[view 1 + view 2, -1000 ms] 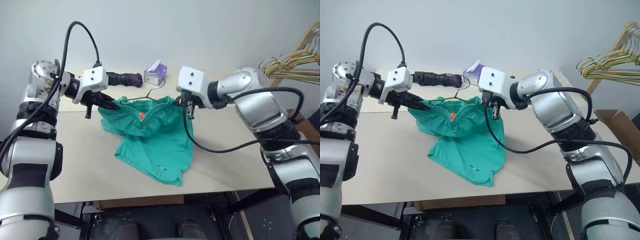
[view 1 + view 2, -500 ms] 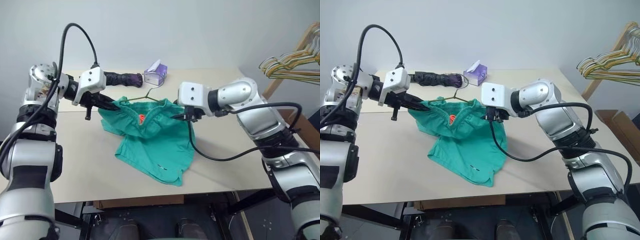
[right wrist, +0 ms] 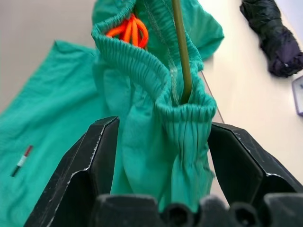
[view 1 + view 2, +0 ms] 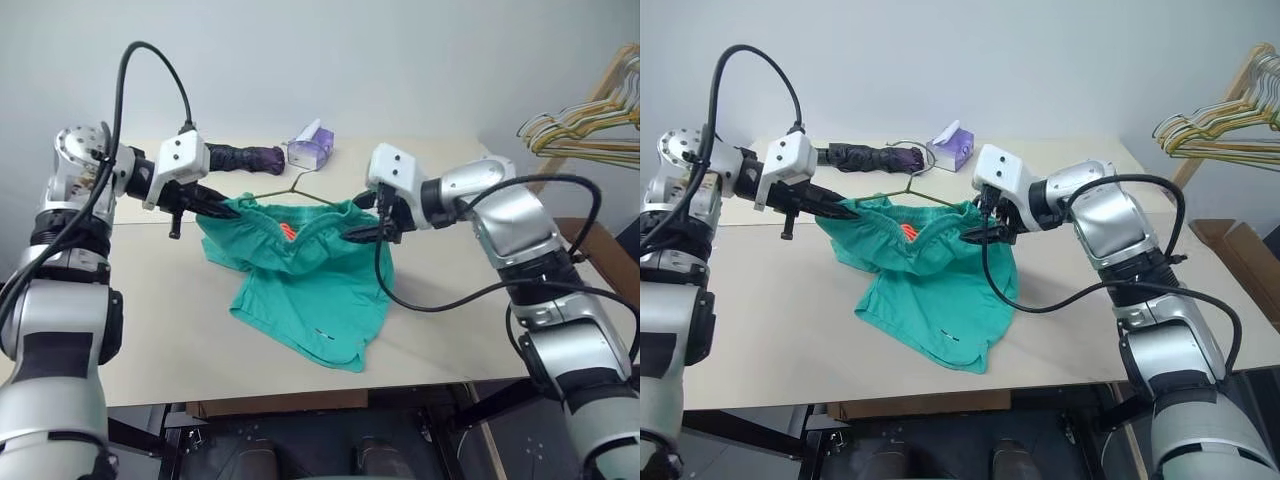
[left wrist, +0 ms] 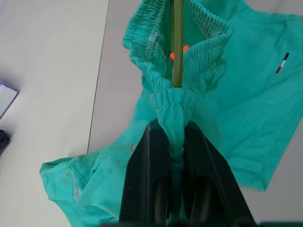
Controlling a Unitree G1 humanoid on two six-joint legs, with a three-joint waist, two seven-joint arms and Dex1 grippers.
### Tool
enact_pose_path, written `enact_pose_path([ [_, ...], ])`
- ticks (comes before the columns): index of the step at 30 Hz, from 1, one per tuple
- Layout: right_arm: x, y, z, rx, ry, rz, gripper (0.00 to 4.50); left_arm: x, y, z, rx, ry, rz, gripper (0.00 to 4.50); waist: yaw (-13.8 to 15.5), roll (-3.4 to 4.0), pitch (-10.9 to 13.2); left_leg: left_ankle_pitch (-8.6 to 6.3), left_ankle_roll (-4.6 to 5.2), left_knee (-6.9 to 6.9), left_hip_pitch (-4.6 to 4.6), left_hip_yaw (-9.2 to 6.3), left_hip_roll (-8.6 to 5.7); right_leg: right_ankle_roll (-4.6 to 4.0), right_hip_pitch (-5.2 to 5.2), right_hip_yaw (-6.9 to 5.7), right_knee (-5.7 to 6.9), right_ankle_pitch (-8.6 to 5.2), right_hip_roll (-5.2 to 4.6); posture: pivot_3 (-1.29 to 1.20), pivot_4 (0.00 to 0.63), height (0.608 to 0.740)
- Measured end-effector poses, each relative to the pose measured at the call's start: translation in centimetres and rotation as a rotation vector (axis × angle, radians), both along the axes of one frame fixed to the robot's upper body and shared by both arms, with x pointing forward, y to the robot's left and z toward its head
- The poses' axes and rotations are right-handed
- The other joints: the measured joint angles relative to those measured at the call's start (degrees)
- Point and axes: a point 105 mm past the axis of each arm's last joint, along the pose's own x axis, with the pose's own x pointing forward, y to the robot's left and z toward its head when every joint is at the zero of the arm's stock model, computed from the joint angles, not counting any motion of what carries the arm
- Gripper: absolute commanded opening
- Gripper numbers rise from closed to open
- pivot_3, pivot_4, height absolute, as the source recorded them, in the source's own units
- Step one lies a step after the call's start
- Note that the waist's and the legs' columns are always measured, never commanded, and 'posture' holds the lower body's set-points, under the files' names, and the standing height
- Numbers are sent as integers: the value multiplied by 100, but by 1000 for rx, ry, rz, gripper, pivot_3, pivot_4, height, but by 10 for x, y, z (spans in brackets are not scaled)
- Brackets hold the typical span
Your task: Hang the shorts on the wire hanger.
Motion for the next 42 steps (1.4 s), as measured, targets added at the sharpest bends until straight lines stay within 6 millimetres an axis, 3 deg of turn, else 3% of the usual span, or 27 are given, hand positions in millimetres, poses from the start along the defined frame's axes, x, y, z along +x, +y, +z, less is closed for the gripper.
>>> enact_pose_path([
  [3, 3, 0, -6, 10, 41, -7, 2772, -2, 0, 3, -3, -12, -8, 40, -2, 0, 0, 0, 0, 0, 1, 0, 0, 0, -1, 0, 1, 0, 0, 73, 0, 740],
  [7, 7, -2, -13, 18, 66, -22, 1341, -3, 0, 3, 7, -11, -17, 40, -1, 0, 0, 0, 0, 0, -1, 0, 0, 0, -2, 0, 1, 0, 0, 77, 0, 740],
  [12, 7, -2, -13, 10, 50, -8, 45, -5, 3, 1, 2, 2, -9, 40, 1, 0, 0, 0, 0, 0, -2, 0, 0, 0, -4, 0, 1, 0, 0, 77, 0, 740],
  [16, 7, -1, -13, 7, 42, -2, 17, -4, 4, 0, -9, 10, -1, 40, 4, 0, 0, 0, 0, 0, 0, 0, 0, 0, -1, 0, 1, 0, 0, 68, 0, 740],
  [17, 7, -1, -13, 7, 40, -2, 17, -4, 4, 0, -27, 15, 3, 763, 3, 0, 0, 0, 0, 0, 0, 0, 0, 0, -1, 0, 1, 0, 0, 66, 0, 740],
  [25, 6, -7, -17, 30, 43, -41, 16, 3, -2, 3, -133, -28, 18, 3217, -1, 0, 0, 0, 0, 0, -1, 0, 0, 0, -2, 0, 1, 0, 0, 26, 0, 740],
  [29, 5, -26, -22, 49, 65, -141, 15, 14, 4, 24, -259, -128, 120, 4490, -4, 0, 0, 0, 0, 1, -4, 0, 0, 0, -3, 0, 0, 0, -1, 3, 0, 740],
  [32, 0, -42, -31, 68, 93, -231, 9, 21, 13, 47, -418, -232, 214, 4500, -9, 0, 0, 0, 0, 2, -2, -1, 0, 0, -1, 0, 1, 0, -2, -11, 0, 740],
  [35, -5, -60, -33, 118, 128, -376, 9, 25, 16, 56, -539, -268, 279, 4500, -11, 0, -1, 0, 0, 2, 0, 0, 0, 0, 1, 0, 3, 0, -3, -19, 0, 740],
  [37, -7, -74, -30, 160, 152, -506, 9, 23, 17, 50, -581, -248, 293, 4500, -21, 1, -1, 0, 0, 2, 0, 0, 0, 0, 0, 0, 5, 0, -3, -34, 0, 740],
  [42, -17, -120, -31, 235, 264, -924, 9, 9, 10, 10, -580, -152, 298, 4500, -81, 1, -3, 0, -1, 2, 6, 2, 1, -1, 2, 2, 8, 1, -2, -78, 0, 740],
])
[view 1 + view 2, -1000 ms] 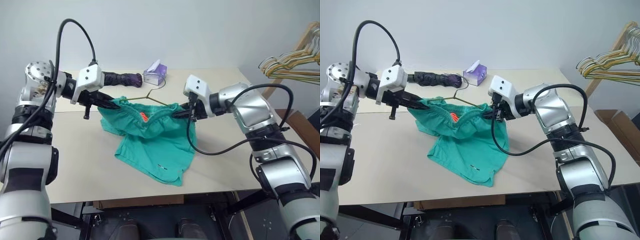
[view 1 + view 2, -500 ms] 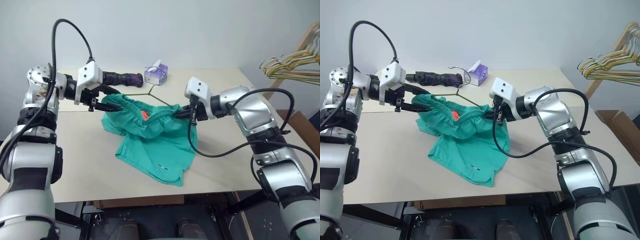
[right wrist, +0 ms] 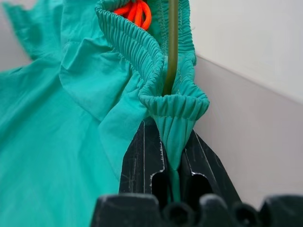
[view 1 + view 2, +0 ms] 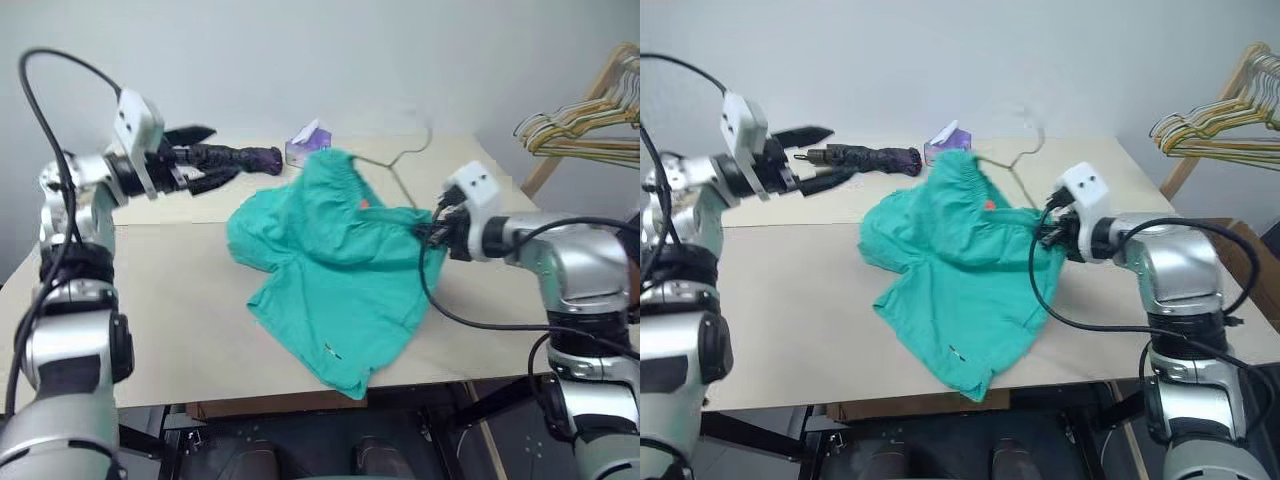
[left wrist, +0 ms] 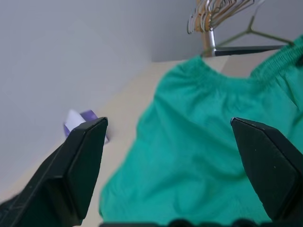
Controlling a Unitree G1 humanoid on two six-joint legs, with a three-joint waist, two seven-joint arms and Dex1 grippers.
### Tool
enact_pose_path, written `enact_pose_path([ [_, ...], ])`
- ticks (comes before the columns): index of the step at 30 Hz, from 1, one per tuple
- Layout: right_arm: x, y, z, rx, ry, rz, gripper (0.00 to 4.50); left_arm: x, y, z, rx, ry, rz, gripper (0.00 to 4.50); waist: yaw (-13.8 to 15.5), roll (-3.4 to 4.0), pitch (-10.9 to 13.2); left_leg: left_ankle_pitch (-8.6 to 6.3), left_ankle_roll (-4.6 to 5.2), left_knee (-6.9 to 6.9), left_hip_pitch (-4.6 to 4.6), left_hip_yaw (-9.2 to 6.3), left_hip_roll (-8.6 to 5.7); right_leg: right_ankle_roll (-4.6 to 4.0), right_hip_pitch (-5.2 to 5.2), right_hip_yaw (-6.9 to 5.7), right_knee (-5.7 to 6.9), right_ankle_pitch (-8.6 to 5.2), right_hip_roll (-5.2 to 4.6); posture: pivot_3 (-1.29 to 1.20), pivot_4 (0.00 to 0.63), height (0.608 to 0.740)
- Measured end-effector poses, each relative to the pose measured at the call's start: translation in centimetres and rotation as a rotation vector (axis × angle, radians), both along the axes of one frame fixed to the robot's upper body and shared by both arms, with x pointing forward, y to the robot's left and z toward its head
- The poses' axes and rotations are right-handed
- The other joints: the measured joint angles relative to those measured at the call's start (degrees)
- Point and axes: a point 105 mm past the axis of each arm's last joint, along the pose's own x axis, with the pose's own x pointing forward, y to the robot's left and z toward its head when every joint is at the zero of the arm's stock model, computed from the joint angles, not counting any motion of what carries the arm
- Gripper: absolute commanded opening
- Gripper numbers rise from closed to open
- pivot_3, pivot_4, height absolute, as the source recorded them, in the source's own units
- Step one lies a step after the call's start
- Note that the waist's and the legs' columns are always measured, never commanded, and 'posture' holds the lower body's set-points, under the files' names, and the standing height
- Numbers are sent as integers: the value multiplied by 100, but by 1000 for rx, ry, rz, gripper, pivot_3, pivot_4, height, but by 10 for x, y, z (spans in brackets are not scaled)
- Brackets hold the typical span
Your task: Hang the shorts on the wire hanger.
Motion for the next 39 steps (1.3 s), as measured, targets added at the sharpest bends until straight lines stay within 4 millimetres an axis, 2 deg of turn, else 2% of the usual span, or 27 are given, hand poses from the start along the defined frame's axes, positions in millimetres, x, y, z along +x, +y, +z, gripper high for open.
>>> enact_pose_path([
  [3, -9, -27, -13, 41, 79, -186, 9, -7, -7, -9, -16, 30, -12, 4500, -32, 0, 0, 0, 0, 0, -4, -1, -1, 0, 1, 0, -5, 0, -1, -102, 0, 740],
  [5, -17, -51, -25, 39, 98, -330, 9, -14, -11, -7, -40, 27, -17, 4500, -74, 0, 0, 0, 0, 0, -6, -1, -5, 0, 2, 1, -8, 0, -5, -126, 0, 740],
  [7, -20, -72, -29, 33, 89, -464, 9, -19, -17, -5, -66, 9, -31, 4500, -135, 7, -5, 0, 0, 0, 1, 3, -6, 0, 4, 6, -4, 0, -6, -143, 0, 740],
  [11, -28, -117, -17, 47, 27, -820, 9, -28, -30, 0, -119, -18, -75, 4500, -341, 34, -21, 0, 0, -3, 12, 2, -6, 1, 9, 11, 0, 0, -3, -162, 0, 740],
  [15, -36, -142, 2, 61, -20, -1070, 9, -31, -33, 5, -147, -30, -89, 4500, -569, 51, -31, 0, 0, -7, 14, 1, -6, 1, 9, 13, -2, 0, -4, -164, 0, 740],
  [19, -40, -159, 19, 111, -4, -1278, 9, -32, -38, 13, -199, -54, -106, 4500, -810, 70, -42, 0, 0, -9, 20, -1, -9, 1, 17, 15, -3, 0, -8, -155, 0, 740],
  [22, -41, -169, 28, 119, -6, -1381, 9, -34, -38, 18, -213, -62, -105, 4500, -938, 76, -45, 1, 1, -16, 22, -6, -9, 1, 17, 16, -4, 0, -6, -144, 0, 740],
  [25, -33, -176, 39, 128, -25, -1427, 9, -45, -43, 25, -212, -77, -161, 4500, -1050, 93, -46, 1, 1, -17, 22, -4, -10, 1, 17, 21, -6, 0, -7, -134, 0, 740],
  [31, -23, -199, 56, 211, -48, -1484, 9, -60, -50, 26, -216, -80, -212, 4500, -1040, 122, -39, 1, 2, -58, 66, -1, -17, 2, 51, 24, -20, -1, -9, -112, 0, 740],
  [34, -14, -203, 58, 291, -34, -1475, 9, -66, -52, 34, -259, -98, -244, 4500, -1034, 126, -37, 1, 2, -93, 122, 4, -18, 2, 102, 26, -43, -2, -9, -100, 0, 740],
  [39, -7, -214, 52, 294, -6, -1481, 9, -80, -58, 42, -337, -96, -338, 4500, -1021, 132, -34, 1, 2, -97, 126, 11, -20, 2, 107, 36, -53, -3, -10, -89, 0, 740],
])
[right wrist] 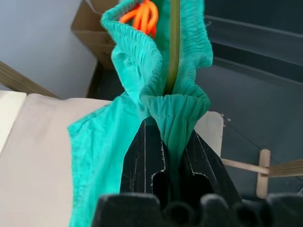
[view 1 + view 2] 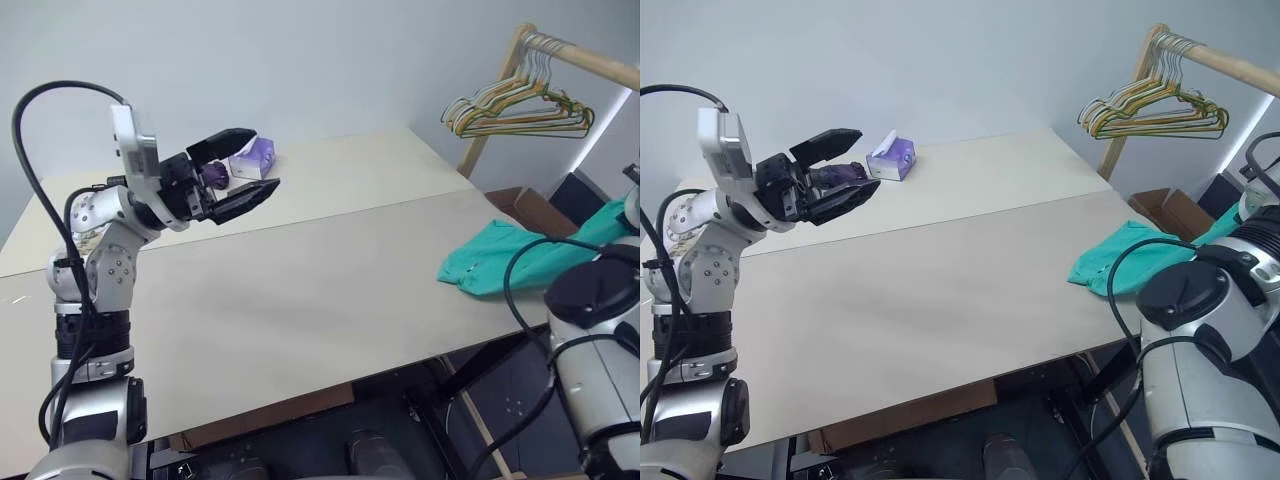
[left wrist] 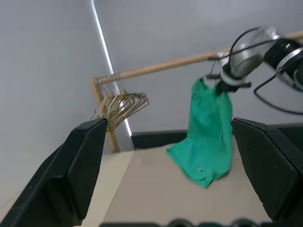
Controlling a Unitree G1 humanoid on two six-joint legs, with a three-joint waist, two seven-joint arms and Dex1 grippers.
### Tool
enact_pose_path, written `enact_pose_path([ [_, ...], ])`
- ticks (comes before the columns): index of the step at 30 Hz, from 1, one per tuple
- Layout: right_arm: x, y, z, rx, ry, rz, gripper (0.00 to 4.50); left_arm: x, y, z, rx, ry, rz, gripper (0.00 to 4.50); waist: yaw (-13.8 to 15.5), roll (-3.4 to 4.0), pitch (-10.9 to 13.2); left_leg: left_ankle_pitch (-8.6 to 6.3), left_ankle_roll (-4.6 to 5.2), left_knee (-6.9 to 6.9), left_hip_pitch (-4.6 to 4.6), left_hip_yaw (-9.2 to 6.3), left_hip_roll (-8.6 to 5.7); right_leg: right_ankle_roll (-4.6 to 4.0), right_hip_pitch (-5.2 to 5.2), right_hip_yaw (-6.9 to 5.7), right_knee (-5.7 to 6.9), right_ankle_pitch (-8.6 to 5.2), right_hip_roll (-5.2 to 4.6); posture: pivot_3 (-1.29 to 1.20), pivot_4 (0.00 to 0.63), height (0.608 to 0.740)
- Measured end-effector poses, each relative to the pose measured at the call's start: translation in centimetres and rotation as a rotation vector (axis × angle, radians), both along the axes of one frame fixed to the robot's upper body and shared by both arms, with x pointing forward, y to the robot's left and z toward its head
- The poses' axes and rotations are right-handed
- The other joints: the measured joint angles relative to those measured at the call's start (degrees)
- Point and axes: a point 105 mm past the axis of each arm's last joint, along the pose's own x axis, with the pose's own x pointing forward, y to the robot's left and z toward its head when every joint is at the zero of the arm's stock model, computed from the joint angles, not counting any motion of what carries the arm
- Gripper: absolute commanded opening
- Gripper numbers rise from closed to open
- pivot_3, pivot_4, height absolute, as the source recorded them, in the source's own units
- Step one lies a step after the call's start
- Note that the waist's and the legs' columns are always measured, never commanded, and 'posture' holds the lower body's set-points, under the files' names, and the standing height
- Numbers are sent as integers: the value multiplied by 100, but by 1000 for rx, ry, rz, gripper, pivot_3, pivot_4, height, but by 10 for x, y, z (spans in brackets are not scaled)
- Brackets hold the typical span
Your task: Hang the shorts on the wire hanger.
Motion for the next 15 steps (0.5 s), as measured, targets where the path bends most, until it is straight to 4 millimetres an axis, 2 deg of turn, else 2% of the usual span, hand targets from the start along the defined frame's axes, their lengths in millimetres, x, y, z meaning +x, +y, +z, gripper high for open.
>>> enact_pose_path([
  [5, -2, -15, 0, -12, 9, -20, 9, -4, 4, -18, 1, 60, -14, 4500, 8, 4, 3, 0, 0, -2, 0, 4, 0, 0, -1, 3, -2, 0, 0, -88, 0, 740],
  [11, 2, -22, 9, 8, -47, -32, 9, -5, 3, -17, 7, 55, -21, 4500, 8, 19, 12, 0, 0, -5, 2, 12, 0, 1, -1, 11, -6, -1, 1, -95, 0, 740],
  [15, 3, -21, 5, 44, -43, -40, 9, -9, 2, -15, 7, 44, -55, 4500, 5, 20, 12, 0, 0, -7, 2, 15, 0, 0, -1, 15, -9, -1, 1, -98, 0, 740],
])
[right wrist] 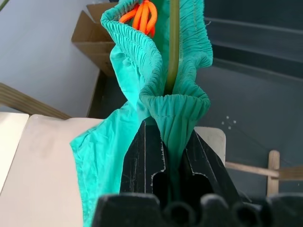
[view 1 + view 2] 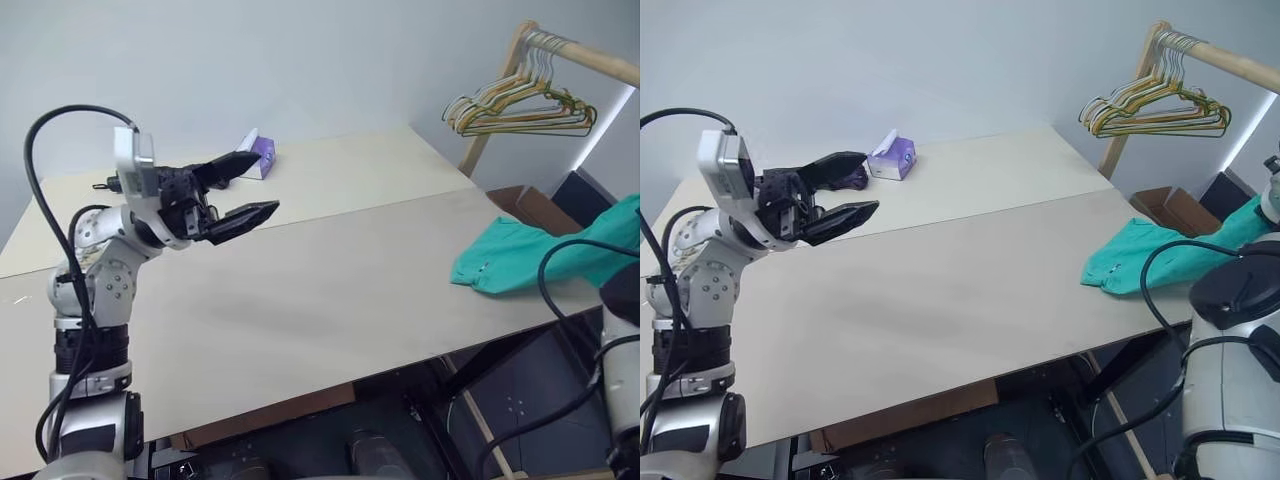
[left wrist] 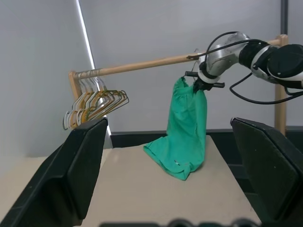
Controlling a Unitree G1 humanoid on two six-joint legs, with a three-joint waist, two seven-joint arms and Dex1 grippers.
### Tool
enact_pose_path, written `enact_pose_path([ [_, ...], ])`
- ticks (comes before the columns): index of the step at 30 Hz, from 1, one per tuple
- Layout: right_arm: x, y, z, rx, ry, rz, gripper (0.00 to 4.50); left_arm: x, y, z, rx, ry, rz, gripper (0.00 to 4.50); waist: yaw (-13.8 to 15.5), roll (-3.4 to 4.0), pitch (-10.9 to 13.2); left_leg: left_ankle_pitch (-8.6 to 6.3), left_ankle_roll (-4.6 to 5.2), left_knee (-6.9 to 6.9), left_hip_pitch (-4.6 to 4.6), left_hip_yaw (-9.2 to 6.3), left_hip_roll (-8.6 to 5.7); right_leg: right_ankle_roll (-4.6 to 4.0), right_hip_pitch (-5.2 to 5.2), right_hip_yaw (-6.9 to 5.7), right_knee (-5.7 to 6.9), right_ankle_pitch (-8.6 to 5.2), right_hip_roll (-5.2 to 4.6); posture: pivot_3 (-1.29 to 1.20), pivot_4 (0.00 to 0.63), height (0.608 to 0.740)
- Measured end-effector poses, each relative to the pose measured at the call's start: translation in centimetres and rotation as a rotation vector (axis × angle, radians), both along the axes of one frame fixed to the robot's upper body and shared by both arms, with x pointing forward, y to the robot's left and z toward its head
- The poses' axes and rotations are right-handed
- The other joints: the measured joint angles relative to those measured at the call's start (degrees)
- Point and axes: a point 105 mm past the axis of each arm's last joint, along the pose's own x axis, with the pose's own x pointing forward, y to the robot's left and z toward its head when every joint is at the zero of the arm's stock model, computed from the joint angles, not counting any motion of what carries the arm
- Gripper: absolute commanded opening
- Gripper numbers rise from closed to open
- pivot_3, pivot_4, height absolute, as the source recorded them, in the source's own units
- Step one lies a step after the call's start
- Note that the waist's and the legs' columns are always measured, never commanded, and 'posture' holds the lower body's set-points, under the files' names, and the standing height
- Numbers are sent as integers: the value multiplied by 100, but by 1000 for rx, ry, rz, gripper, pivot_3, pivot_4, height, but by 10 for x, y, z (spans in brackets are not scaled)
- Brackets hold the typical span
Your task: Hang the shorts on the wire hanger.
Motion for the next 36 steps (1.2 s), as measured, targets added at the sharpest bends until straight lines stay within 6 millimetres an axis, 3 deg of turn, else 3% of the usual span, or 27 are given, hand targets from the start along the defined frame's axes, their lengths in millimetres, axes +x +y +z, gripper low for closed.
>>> enact_pose_path([
  [14, -2, 1, -13, -20, 66, -22, 9, -6, -3, 5, -19, -17, -59, 4500, 0, 1, 1, 0, 0, 0, 1, 0, 1, 0, 4, 1, -4, 0, 2, -97, 0, 740],
  [15, -2, 1, -13, -39, 77, -19, 713, -6, -3, 5, -25, -18, -67, 4500, -3, 1, 1, 0, 0, 0, 2, 0, 1, 0, 5, 1, -4, 0, 2, -96, 0, 740],
  [18, -4, -1, -18, -74, 122, -19, 1542, -7, -4, 6, -37, -19, -79, 4500, 3, 2, 2, 0, 0, 0, 1, 0, 1, 1, 3, 2, -3, 0, 2, -94, 0, 740],
  [26, -4, -1, -12, -133, 148, -19, 4365, -10, -6, 8, -63, -22, -103, 4500, 16, 10, 6, 0, 0, 0, 1, 0, 0, 1, 3, 2, -4, 0, 2, -86, 0, 740],
  [33, -12, -6, 7, -274, 203, -87, 4453, -11, -6, 10, -90, -25, -115, 4500, 53, 11, 6, 0, 0, 0, 0, 1, 0, 2, 2, 3, -4, -1, 2, -85, 0, 740],
  [36, -19, -8, 29, -492, 271, -173, 4453, -11, -4, 12, -108, -31, -105, 4500, 73, 14, 5, 0, 0, 0, -1, 2, 0, 2, -2, 6, -2, -1, 2, -83, 0, 740],
])
